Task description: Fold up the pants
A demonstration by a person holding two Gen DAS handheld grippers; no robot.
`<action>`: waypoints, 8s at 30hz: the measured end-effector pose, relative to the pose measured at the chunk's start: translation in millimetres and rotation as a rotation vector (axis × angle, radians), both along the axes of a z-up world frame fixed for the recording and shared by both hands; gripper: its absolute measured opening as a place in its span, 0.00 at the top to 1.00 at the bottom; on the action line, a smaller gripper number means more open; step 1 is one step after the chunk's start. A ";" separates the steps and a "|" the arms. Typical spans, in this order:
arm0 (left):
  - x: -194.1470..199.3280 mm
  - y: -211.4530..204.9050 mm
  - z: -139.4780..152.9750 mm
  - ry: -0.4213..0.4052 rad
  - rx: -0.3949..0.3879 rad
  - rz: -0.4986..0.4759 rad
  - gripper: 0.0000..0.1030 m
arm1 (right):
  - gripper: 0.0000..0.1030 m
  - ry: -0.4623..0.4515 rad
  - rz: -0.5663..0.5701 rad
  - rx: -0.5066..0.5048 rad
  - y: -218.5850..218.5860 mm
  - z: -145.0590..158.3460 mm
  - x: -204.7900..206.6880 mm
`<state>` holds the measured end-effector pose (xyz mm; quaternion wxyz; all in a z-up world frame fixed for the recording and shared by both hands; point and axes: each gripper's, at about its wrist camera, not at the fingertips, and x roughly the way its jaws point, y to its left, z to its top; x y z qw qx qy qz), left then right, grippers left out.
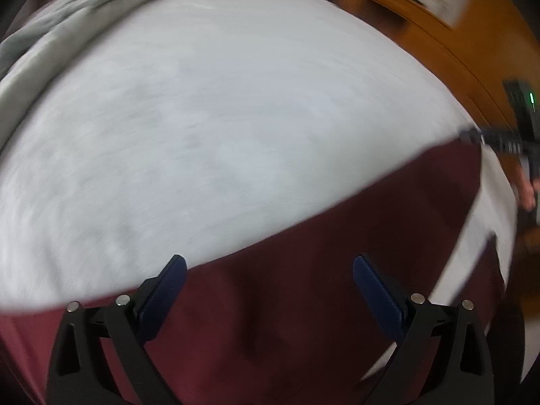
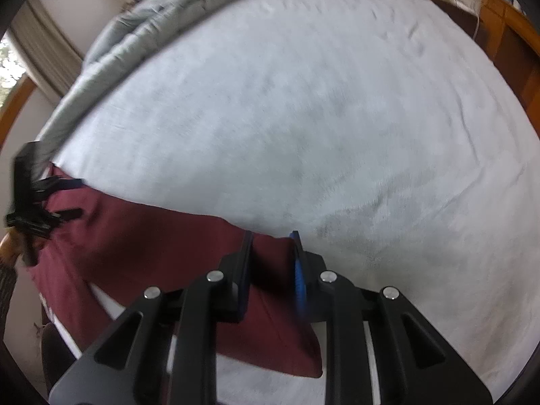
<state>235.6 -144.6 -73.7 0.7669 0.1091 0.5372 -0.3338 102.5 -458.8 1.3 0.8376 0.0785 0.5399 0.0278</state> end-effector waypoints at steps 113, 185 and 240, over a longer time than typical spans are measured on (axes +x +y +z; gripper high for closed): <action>-99.4 218.8 26.3 0.184 -0.043 0.795 0.15 | 0.59 0.222 0.585 0.176 385.5 -89.9 -150.3; -230.3 340.6 -25.9 0.295 -0.445 1.148 0.62 | 0.35 0.199 0.343 0.265 295.4 -59.7 -150.6; -179.6 73.8 -50.7 0.162 -0.102 0.568 0.54 | 0.18 0.212 -0.218 0.073 15.4 -49.5 -232.0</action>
